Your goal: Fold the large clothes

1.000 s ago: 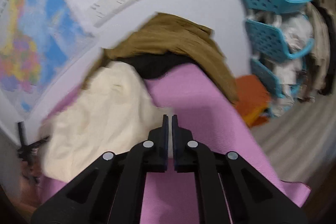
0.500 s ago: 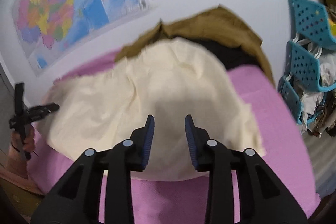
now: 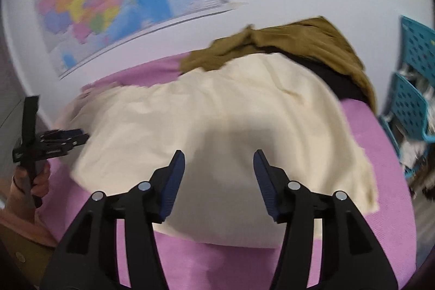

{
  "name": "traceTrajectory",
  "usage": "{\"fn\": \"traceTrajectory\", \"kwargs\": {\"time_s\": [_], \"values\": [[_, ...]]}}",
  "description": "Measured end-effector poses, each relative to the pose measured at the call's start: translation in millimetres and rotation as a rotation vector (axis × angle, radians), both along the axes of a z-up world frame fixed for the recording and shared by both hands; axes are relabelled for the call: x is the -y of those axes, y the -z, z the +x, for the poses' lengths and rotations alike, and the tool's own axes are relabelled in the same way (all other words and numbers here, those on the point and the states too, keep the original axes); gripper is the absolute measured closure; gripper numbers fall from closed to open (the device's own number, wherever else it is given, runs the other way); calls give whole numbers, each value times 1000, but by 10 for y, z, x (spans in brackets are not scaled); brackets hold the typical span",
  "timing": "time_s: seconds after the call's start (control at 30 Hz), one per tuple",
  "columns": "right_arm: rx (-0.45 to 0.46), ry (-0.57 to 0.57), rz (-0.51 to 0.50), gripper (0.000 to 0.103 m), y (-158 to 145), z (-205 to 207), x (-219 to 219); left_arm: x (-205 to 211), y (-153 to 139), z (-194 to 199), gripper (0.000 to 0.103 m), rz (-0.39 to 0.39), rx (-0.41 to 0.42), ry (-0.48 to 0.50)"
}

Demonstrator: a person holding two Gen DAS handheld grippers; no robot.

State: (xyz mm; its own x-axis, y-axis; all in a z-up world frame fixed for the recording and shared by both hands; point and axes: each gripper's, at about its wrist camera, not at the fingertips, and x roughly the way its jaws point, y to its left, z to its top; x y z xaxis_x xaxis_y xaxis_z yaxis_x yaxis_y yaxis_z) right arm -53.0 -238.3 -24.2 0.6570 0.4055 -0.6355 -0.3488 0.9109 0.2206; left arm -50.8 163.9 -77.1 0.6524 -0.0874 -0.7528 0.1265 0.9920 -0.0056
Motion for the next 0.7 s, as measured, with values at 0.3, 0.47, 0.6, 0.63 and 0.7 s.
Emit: {"fn": "traceTrajectory", "kwargs": {"time_s": [0.3,0.47,0.6,0.63,0.7], "values": [[-73,-32,-67,49,207,91,-298,-29,105,-14,44,-32,-30,-25],[61,-209,-133,31,-108,-157,-757,-160,-31,-243,43,-121,-5,-7],[125,-403,-228,33,-134,-380,-1262,-264,-116,-502,42,-182,1,14],[141,-470,-256,33,-107,-453,-1430,-285,-124,-559,41,-194,1,14],[160,-540,-306,33,-46,-523,-1651,-352,-127,-679,41,-231,-10,18]]}}
